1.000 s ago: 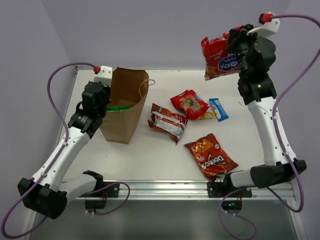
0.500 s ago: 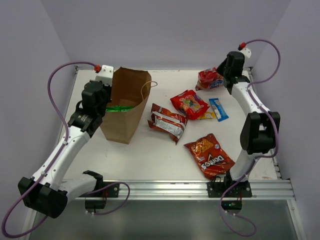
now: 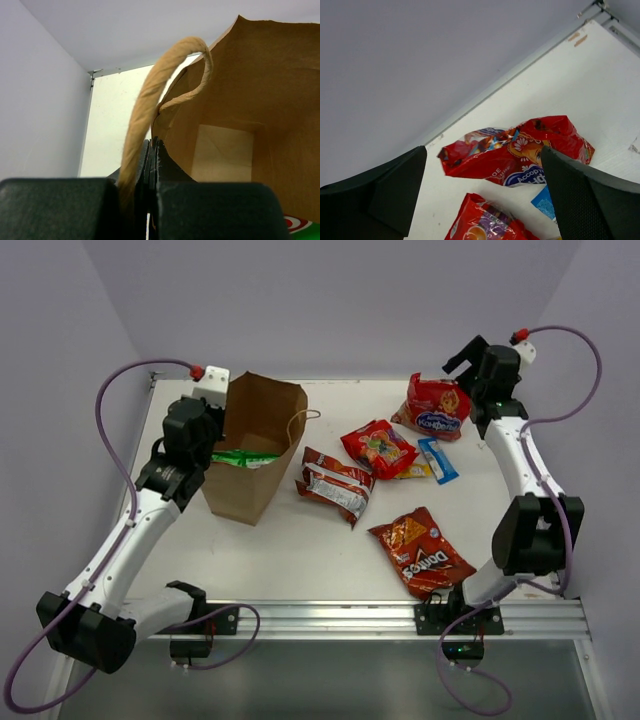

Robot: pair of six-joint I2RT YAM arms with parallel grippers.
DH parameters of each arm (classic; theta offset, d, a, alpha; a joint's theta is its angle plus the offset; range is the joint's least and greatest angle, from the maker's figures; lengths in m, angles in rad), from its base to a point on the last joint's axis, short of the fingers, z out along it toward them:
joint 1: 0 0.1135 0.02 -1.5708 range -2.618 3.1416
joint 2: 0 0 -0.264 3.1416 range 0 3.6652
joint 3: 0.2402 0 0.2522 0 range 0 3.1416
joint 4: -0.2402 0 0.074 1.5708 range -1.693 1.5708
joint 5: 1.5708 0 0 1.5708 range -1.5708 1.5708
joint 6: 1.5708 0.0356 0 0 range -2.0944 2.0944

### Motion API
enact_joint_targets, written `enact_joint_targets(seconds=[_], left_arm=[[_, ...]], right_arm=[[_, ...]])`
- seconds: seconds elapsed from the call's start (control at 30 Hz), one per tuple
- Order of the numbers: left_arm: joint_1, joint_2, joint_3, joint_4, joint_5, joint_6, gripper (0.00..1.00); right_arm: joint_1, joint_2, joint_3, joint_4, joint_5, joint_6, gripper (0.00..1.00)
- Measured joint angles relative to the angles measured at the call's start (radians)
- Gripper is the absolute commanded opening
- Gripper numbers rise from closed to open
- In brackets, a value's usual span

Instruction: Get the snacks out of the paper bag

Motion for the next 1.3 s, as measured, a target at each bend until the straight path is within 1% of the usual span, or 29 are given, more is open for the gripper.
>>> enact_joint_targets(seconds=[0.17, 0.27, 0.4, 0.5, 0.63, 0.67, 0.7, 0.8, 0.83, 0.93, 1.0, 1.13, 1.17, 1.3], left_arm=[[0.0, 0.013, 0.007, 0.008, 0.011, 0.021, 0.0], [0.0, 0.013, 0.007, 0.02, 0.031, 0.049, 0.0], [0.0, 0.012, 0.007, 0.051, 0.075, 0.093, 0.0], [0.0, 0.011, 0.007, 0.078, 0.121, 0.126, 0.0], [0.0, 0.005, 0.001, 0.13, 0.183, 0.174, 0.0], [0.0, 0.002, -0.003, 0.144, 0.195, 0.186, 0.0], [0.0, -0.001, -0.007, 0.156, 0.209, 0.198, 0.0], [0.0, -0.006, -0.024, 0.191, 0.238, 0.228, 0.0], [0.0, -0.006, -0.031, 0.204, 0.246, 0.241, 0.0], [0.0, -0.007, -0.051, 0.233, 0.267, 0.266, 0.0], [0.001, -0.007, -0.063, 0.255, 0.282, 0.276, 0.0], [0.001, -0.022, -0.093, 0.285, 0.315, 0.297, 0.0], [0.001, -0.027, -0.1, 0.292, 0.32, 0.301, 0.0], [0.001, -0.049, -0.104, 0.298, 0.338, 0.309, 0.0]], right_arm=[[0.011, -0.166, 0.006, -0.029, -0.031, -0.05, 0.99], [0.063, -0.27, -0.004, -0.032, -0.08, -0.109, 0.99], [0.241, -0.377, -0.016, -0.038, -0.168, -0.227, 0.99], [0.399, -0.394, 0.002, -0.064, -0.242, -0.307, 0.97], [0.592, -0.347, 0.079, -0.119, -0.288, -0.39, 0.92], [0.639, -0.324, 0.106, -0.125, -0.292, -0.408, 0.9], [0.689, -0.299, 0.134, -0.129, -0.293, -0.425, 0.87], [0.808, -0.209, 0.202, -0.137, -0.29, -0.472, 0.83], [0.844, -0.18, 0.212, -0.136, -0.283, -0.483, 0.8], [0.937, -0.099, 0.2, -0.125, -0.255, -0.499, 0.76], [0.99, -0.056, 0.162, -0.103, -0.238, -0.501, 0.76], [1.071, 0.034, 0.079, -0.075, -0.198, -0.505, 0.82], [1.079, 0.056, 0.071, -0.07, -0.193, -0.507, 0.85], [1.078, 0.113, 0.061, -0.039, -0.174, -0.529, 0.89]])
